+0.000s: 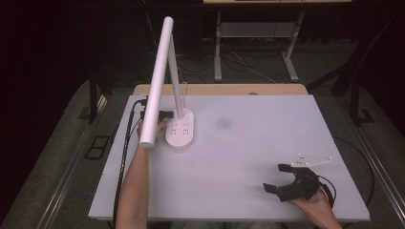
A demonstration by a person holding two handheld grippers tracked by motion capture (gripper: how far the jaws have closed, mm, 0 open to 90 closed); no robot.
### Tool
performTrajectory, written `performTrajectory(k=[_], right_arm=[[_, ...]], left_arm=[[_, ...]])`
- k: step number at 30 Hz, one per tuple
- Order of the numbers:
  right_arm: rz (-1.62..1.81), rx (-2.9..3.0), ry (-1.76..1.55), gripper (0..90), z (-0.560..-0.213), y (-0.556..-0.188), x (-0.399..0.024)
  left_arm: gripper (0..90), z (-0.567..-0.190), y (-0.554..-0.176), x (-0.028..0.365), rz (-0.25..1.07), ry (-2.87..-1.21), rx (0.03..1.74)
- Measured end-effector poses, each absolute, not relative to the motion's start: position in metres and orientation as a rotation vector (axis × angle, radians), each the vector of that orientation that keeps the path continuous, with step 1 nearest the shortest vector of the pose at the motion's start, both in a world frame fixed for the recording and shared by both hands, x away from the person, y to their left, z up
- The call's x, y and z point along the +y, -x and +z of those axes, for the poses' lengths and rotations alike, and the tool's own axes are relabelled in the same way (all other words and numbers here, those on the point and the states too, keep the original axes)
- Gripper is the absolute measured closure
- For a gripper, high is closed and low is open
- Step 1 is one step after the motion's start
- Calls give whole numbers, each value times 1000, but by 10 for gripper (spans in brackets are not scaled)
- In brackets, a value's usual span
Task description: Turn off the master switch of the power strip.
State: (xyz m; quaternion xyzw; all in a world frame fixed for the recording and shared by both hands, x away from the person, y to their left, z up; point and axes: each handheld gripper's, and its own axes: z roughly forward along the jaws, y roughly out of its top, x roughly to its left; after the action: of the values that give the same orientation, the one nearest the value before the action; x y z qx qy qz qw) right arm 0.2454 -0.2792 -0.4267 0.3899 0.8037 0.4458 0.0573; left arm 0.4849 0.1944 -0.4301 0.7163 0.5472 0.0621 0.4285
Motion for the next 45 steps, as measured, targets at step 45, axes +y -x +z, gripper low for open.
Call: performTrajectory(k=[45], right_arm=[[1355,2412,-1186,1,-425,-245,-284]], left_arm=[[900,-408,-472,197,176,-1755,1331]])
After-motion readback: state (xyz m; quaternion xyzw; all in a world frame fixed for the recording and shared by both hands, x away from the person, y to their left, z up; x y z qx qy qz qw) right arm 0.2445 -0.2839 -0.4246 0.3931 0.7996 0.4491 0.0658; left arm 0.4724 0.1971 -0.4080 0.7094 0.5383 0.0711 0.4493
